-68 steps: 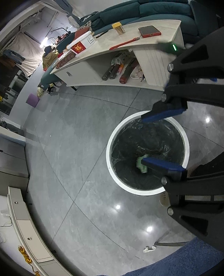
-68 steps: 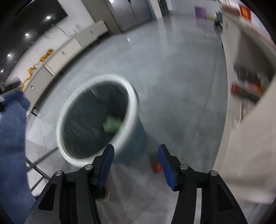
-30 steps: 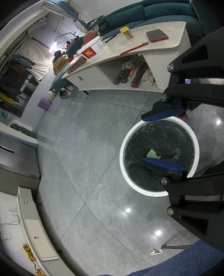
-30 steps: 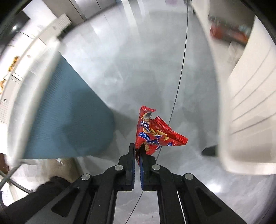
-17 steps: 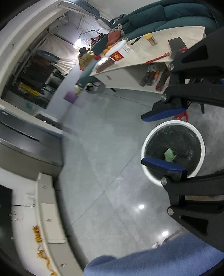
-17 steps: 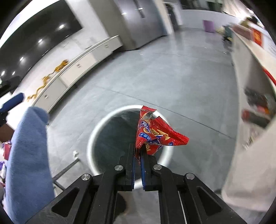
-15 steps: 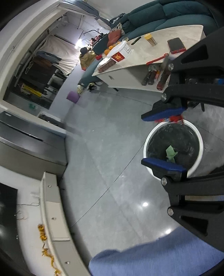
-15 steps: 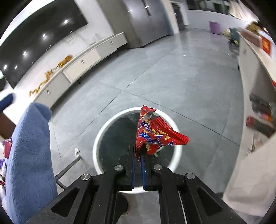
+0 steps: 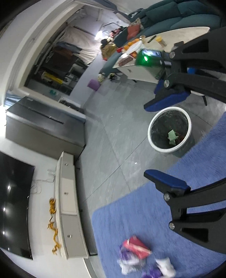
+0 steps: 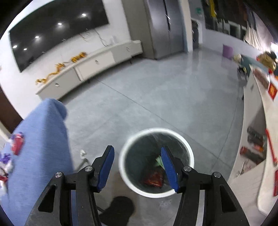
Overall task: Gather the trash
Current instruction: 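Grasp the clear plastic bag with the left tool while the right tool grasps the pink-red box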
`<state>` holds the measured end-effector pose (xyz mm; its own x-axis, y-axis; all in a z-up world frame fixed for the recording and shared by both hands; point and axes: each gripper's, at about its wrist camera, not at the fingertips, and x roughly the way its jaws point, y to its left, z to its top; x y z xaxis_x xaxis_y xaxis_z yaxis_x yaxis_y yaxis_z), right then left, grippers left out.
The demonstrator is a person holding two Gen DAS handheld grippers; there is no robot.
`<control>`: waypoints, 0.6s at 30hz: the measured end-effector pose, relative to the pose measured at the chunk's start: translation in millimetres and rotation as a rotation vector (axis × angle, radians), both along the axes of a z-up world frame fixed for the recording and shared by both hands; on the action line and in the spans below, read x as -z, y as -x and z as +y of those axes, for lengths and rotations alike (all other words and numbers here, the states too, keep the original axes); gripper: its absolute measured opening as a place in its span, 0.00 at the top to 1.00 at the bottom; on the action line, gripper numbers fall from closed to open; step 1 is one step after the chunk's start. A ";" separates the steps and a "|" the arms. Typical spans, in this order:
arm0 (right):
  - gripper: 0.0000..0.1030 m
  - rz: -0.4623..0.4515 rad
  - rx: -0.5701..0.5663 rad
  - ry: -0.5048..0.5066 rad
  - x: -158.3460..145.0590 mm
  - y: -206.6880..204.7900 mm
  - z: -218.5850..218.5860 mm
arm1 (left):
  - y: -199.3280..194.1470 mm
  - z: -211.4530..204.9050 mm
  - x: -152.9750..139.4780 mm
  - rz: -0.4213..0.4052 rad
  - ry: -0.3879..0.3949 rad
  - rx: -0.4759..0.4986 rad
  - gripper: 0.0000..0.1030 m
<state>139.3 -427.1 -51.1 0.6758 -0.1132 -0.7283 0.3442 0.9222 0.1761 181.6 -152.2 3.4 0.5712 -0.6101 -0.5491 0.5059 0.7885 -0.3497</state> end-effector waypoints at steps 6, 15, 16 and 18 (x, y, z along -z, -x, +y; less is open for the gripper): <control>0.47 -0.139 -0.101 0.042 -74.9 4.1 62.0 | 23.9 59.4 -25.1 -0.053 0.036 -0.081 0.35; 0.47 -0.278 -0.252 0.080 -143.0 8.7 155.8 | 44.5 173.4 -46.4 -0.132 0.051 -0.235 0.35; 0.47 -0.289 -0.267 0.082 -147.4 7.4 165.5 | 45.0 187.4 -47.4 -0.139 0.050 -0.255 0.35; 0.47 -0.305 -0.295 0.080 -153.4 4.0 182.8 | 43.8 220.3 -47.5 -0.148 0.044 -0.305 0.35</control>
